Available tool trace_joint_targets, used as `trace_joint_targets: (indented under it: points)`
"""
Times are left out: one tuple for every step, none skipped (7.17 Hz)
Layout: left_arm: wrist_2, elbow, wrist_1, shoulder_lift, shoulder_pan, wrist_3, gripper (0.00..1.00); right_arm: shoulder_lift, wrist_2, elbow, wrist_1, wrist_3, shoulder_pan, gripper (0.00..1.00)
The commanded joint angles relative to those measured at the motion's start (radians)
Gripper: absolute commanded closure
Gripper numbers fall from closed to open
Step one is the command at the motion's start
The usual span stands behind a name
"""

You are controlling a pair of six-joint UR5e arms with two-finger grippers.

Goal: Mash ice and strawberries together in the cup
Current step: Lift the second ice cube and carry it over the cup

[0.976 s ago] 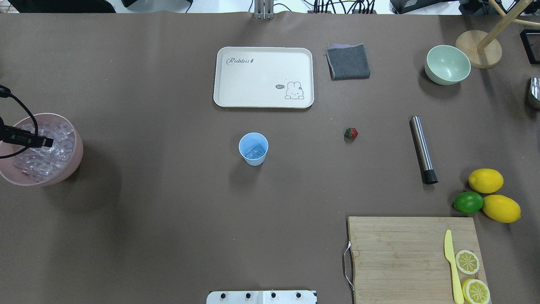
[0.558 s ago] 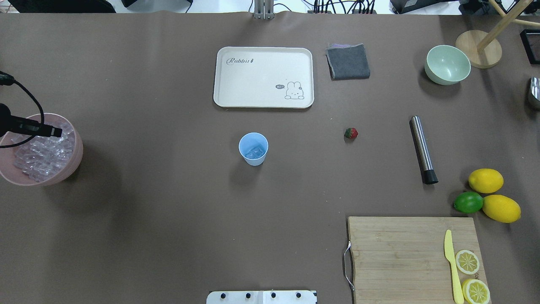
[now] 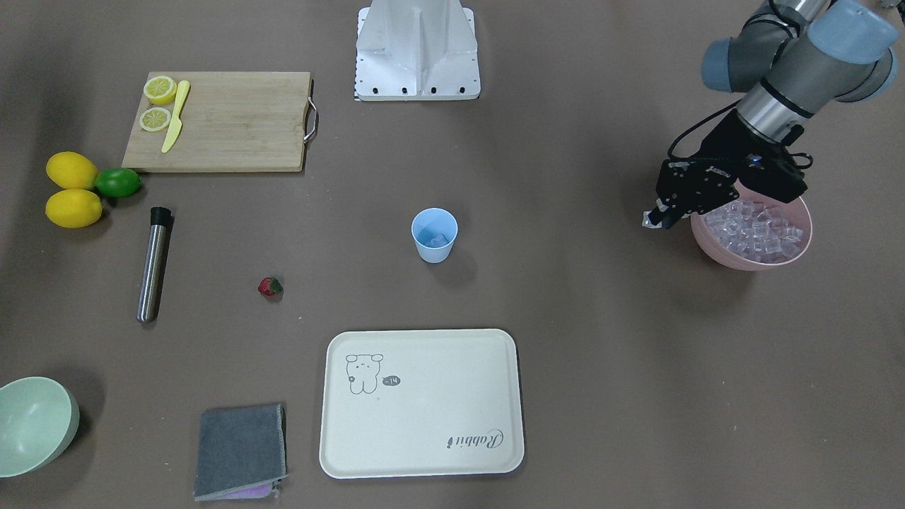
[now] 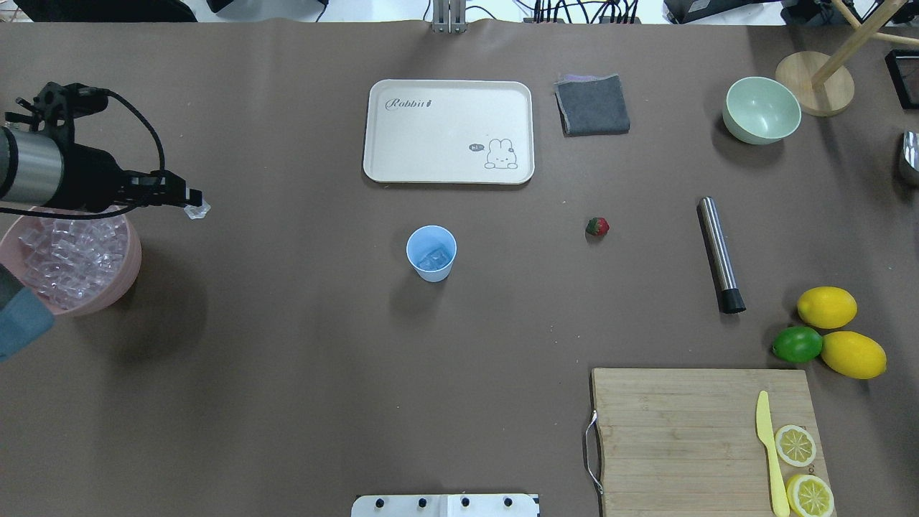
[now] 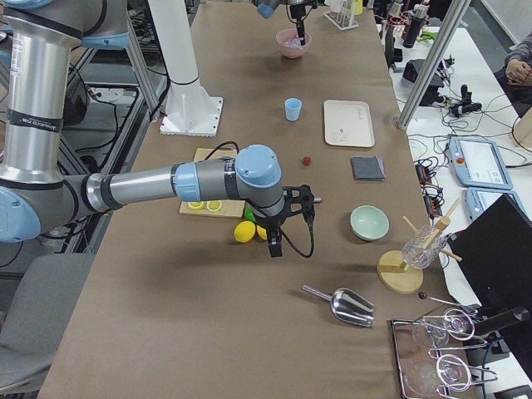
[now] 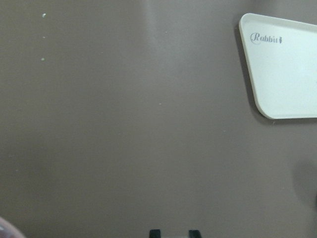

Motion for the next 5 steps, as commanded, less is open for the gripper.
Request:
trace_joint_targets:
  points:
    - [0.179, 0.004, 0.007, -0.111, 0.153, -0.157, 1.0, 0.0, 0.0, 0.0, 0.0, 0.001, 0.0, 0.0]
    - [0.264, 0.013, 0.009, -0.163, 0.23, -0.211, 1.0, 0.003, 0.0, 0.0, 0.0, 0.001, 0.0, 0.0]
    - [0.346, 0.022, 0.01, -0.204, 0.285, -0.254, 1.0, 0.005, 0.0, 0.0, 0.0, 0.003, 0.0, 0.0]
    - [0.411, 0.022, 0.045, -0.267, 0.328, -0.298, 1.0, 0.003, 0.0, 0.002, 0.0, 0.001, 0.0, 0.0]
    - [0.482, 0.022, 0.138, -0.341, 0.371, -0.337, 1.0, 0.003, 0.0, 0.003, 0.0, 0.001, 0.0, 0.0]
